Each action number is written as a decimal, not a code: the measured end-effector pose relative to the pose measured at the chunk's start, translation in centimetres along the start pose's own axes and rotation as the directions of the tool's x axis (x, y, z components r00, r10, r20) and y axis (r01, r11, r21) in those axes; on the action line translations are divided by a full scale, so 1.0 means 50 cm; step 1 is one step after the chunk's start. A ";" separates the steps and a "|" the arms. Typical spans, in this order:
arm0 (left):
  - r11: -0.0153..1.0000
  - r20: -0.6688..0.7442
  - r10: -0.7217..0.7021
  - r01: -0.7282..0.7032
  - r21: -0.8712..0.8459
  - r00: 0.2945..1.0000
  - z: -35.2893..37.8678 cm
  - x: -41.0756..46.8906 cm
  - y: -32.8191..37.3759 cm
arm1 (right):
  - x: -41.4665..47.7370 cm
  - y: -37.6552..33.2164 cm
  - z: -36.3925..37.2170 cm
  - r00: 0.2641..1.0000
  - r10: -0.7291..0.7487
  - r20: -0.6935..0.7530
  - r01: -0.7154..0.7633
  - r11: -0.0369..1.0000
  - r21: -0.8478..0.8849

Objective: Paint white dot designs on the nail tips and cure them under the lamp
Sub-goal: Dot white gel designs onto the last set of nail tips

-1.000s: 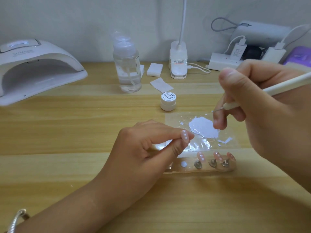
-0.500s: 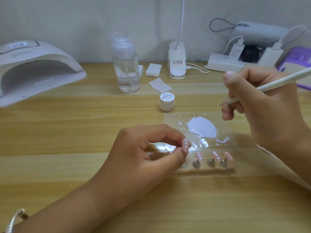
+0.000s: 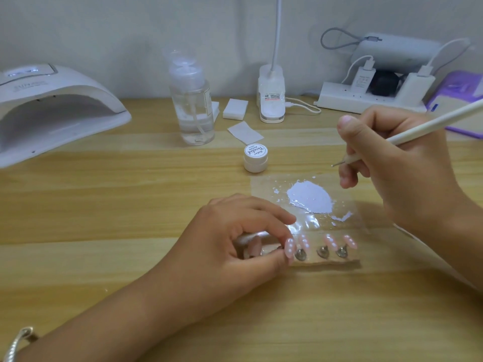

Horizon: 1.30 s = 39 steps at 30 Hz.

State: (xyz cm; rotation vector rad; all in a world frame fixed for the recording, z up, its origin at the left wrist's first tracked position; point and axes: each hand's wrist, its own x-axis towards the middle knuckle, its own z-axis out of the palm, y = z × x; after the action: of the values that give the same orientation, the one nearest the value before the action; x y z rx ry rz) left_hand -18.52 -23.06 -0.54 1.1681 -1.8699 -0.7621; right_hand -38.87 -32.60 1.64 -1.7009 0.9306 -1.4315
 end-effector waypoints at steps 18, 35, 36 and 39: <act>0.971 -0.045 0.064 -0.052 0.233 0.997 0.003 -0.004 -0.003 | -0.001 0.021 -0.004 0.997 0.055 0.045 -0.053 0.998 -0.043; 0.903 -0.049 0.081 -0.052 0.426 0.996 0.003 -0.008 0.008 | -0.018 0.050 -0.005 0.989 -0.146 0.018 0.142 0.923 -0.358; 0.898 -0.043 0.084 -0.057 0.436 0.995 0.003 -0.009 0.009 | -0.018 0.051 -0.005 0.987 -0.159 0.017 0.154 0.919 -0.363; 0.886 -0.038 0.083 -0.056 0.461 0.996 0.000 -0.013 0.012 | -0.017 0.052 -0.006 0.985 -0.171 0.015 0.164 0.919 -0.359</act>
State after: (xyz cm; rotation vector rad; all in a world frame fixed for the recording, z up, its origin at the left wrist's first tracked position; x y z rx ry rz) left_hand -18.61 -22.23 -0.26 1.3820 -2.0966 -0.2388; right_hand -39.48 -33.16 -0.99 -2.0834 1.1339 -1.4514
